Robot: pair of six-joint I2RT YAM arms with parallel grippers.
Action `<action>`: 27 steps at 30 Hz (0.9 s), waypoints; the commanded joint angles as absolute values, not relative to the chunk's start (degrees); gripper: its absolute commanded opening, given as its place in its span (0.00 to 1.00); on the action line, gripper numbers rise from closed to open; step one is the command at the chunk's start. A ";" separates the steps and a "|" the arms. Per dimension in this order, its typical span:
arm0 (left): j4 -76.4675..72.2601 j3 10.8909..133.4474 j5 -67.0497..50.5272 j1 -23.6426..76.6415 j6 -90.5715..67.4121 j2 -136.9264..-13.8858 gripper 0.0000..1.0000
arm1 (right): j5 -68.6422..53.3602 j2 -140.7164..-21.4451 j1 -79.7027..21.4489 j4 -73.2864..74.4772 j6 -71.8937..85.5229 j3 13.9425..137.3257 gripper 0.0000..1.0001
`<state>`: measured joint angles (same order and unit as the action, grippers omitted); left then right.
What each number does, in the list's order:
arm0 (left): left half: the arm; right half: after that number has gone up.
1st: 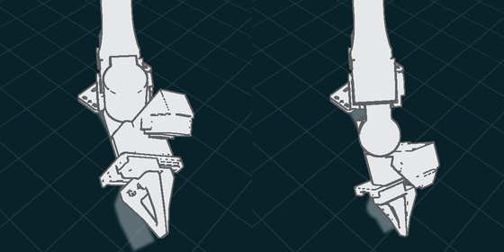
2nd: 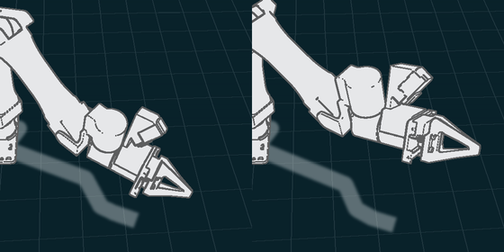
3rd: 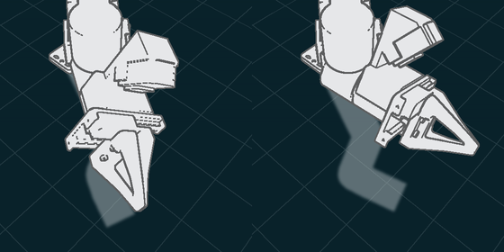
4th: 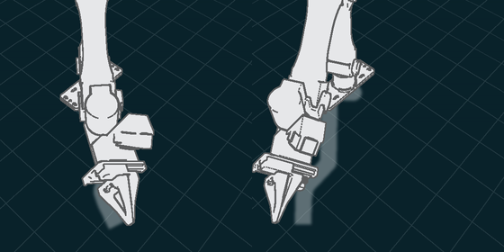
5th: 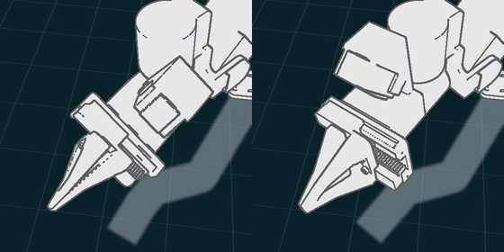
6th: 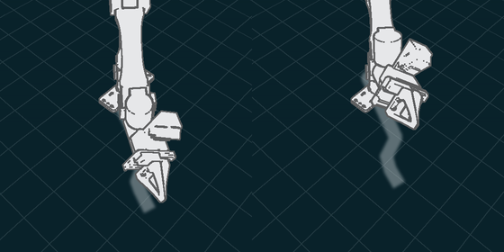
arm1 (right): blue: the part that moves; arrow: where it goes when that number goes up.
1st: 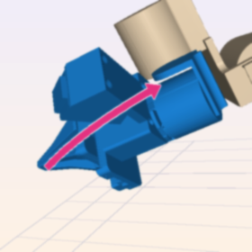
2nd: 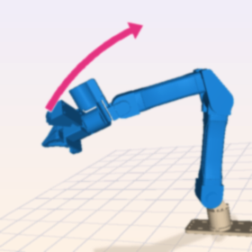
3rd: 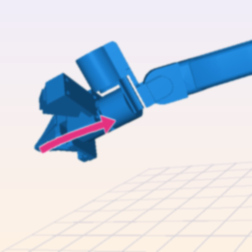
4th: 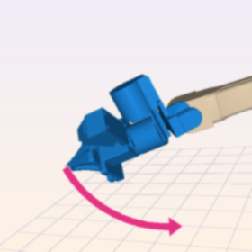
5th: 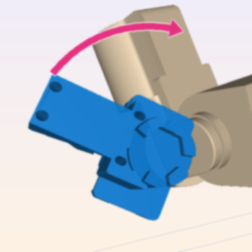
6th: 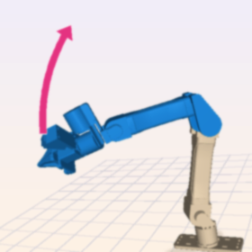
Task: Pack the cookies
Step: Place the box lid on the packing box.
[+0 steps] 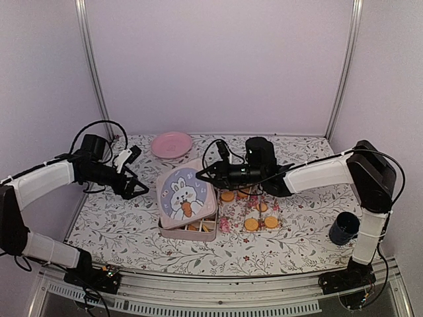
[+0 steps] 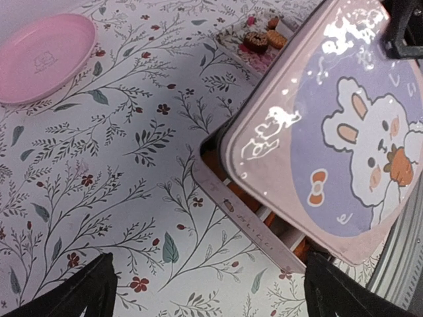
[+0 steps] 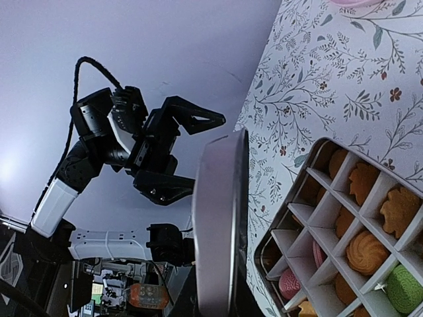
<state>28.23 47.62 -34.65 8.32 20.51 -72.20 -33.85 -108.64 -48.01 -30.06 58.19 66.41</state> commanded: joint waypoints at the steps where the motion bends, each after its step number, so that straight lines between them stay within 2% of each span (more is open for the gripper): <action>1: 26.99 46.45 -34.03 11.99 23.64 -73.74 0.99 | -35.13 -110.42 -48.52 -39.10 62.57 63.21 0.04; 15: 21.40 46.19 -24.69 21.97 26.76 -80.94 0.99 | -37.51 -115.66 -47.27 -42.89 65.21 63.11 0.05; 22: 19.83 46.30 -21.73 24.24 27.16 -84.02 0.99 | -36.94 -115.52 -46.37 -39.19 63.64 63.18 0.15; 27: 18.63 46.00 -19.74 24.97 27.65 -86.17 0.99 | -37.19 -115.50 -45.00 -38.99 63.07 62.98 0.18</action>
<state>19.97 46.70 -23.05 23.66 26.39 -84.09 -36.75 -115.35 -46.04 -38.41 64.93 62.17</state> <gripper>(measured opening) 0.993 0.168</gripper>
